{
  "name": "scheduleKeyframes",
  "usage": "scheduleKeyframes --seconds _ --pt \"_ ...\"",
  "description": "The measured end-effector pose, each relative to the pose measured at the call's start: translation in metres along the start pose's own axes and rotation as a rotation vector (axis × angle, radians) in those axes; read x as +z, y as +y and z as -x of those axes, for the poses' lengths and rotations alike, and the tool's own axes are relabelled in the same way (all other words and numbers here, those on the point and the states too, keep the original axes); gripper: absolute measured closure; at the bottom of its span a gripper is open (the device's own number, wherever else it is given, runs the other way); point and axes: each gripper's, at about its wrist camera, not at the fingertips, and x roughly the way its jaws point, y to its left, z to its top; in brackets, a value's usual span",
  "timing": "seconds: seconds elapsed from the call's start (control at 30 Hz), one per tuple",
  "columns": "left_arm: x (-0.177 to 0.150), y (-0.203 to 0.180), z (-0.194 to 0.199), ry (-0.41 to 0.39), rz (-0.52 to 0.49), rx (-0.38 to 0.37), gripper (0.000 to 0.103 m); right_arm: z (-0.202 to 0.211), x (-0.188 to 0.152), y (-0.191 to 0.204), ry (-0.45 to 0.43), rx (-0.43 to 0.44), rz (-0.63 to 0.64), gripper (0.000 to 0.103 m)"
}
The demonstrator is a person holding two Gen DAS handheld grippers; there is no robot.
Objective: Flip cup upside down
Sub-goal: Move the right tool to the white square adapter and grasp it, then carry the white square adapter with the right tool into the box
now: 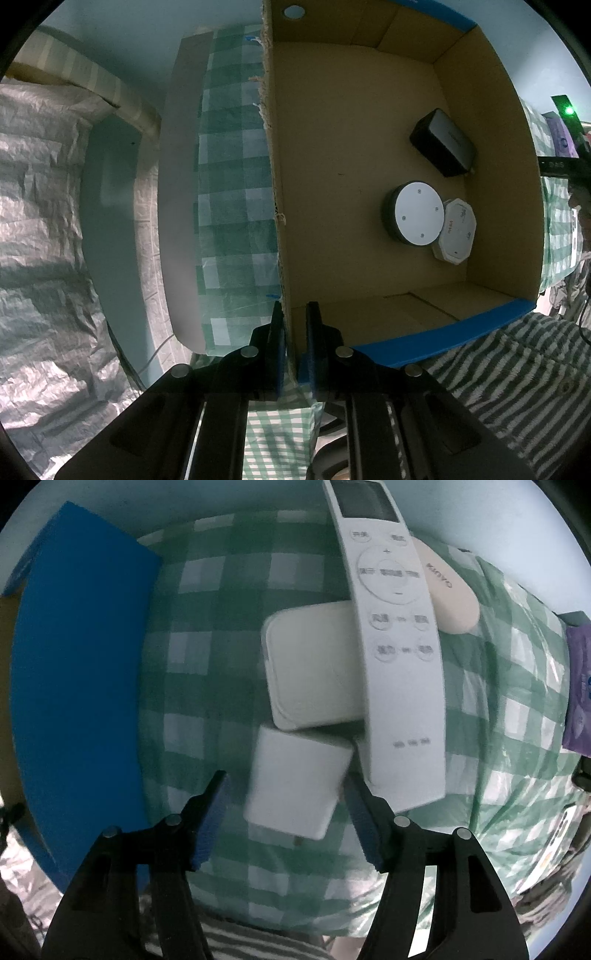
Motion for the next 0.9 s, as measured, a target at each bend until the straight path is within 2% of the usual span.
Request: scheduleKeyframes --seconds 0.13,0.2,0.23,0.43,0.6,0.77,0.9 --pt "0.0 0.0 0.001 0.0 0.001 0.0 0.093 -0.009 0.005 0.008 0.019 -0.016 0.012 0.038" --pt "-0.001 0.001 0.001 0.0 0.001 0.0 0.092 -0.013 0.006 0.014 0.018 -0.034 0.048 0.049" --pt "-0.001 0.001 0.0 0.0 0.0 0.001 0.092 -0.013 0.005 0.017 0.017 -0.034 0.068 0.05" --pt "-0.002 0.0 0.0 0.001 0.001 -0.001 0.091 -0.014 -0.007 0.042 0.009 -0.064 0.29 0.05" --pt "-0.002 0.001 0.0 0.0 0.001 0.0 0.091 -0.014 -0.008 0.046 0.017 -0.076 0.28 0.049" --pt "-0.001 0.001 -0.001 0.002 0.003 -0.003 0.091 -0.017 -0.01 0.061 0.014 -0.143 0.316 0.051" --pt "-0.001 0.001 -0.001 0.001 0.003 -0.004 0.091 -0.017 -0.012 0.063 0.023 -0.135 0.32 0.051"
